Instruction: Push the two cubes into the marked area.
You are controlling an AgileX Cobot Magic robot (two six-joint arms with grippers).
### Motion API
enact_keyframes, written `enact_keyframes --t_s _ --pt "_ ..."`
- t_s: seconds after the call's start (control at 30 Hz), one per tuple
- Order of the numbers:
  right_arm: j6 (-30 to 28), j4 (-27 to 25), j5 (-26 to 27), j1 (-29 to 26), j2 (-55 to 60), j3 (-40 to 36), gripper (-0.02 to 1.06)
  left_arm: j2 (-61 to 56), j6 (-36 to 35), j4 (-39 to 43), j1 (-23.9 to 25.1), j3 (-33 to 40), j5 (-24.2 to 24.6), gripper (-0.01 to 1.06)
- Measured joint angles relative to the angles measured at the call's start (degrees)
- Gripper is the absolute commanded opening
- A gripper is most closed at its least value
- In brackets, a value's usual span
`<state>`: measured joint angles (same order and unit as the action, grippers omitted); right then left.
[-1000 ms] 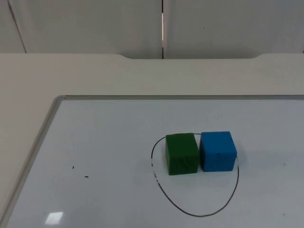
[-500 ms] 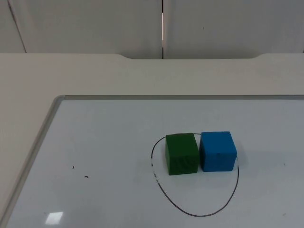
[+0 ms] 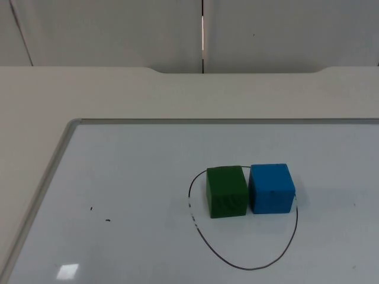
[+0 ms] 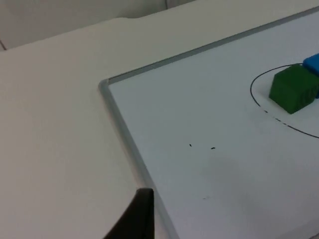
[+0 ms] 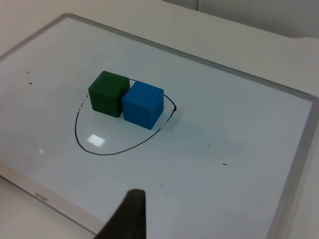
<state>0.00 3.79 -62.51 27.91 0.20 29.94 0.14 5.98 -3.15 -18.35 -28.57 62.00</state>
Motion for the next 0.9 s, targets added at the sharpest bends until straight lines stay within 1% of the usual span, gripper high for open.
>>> enact_keyframes --t_s 0.07,0.1,0.13,0.27,0.3,0.4,0.43,0.57,0.6,0.73,0.9 --pt "0.00 0.00 0.00 0.00 0.00 0.00 1.05 0.00 0.00 0.00 2.24 0.00 0.00 1.05" --pt "0.00 0.00 0.00 0.00 0.00 0.00 1.05 0.00 0.00 0.00 4.25 0.00 0.00 1.05" --pt "0.00 0.00 0.00 0.00 0.00 0.00 1.05 0.00 0.00 0.00 4.25 0.00 0.00 1.05" --pt "0.00 0.00 0.00 0.00 0.00 0.00 1.05 0.00 0.00 0.00 8.86 0.00 0.00 1.05" --pt "0.00 0.00 0.00 0.00 0.00 0.00 1.05 0.00 0.00 0.00 8.86 0.00 0.00 1.05" --pt "0.00 0.00 0.00 0.00 0.00 0.00 1.05 0.00 0.00 0.00 12.33 0.00 0.00 1.05" --pt "0.00 0.00 0.00 0.00 0.00 0.00 1.05 0.00 0.00 0.00 12.33 0.00 0.00 1.05" --pt "0.00 0.00 0.00 0.00 0.00 0.00 1.05 0.00 0.00 0.00 15.92 0.00 0.00 1.05" --pt "0.00 0.00 0.00 0.00 0.00 0.00 1.05 0.00 0.00 0.00 15.92 0.00 0.00 1.05" --pt "0.00 0.00 0.11 0.00 0.00 0.00 1.05 0.00 0.00 0.00 19.19 0.00 0.00 1.05" --pt "0.00 0.00 0.11 0.00 0.00 0.00 1.05 0.00 0.00 0.00 21.85 0.00 0.00 1.05"
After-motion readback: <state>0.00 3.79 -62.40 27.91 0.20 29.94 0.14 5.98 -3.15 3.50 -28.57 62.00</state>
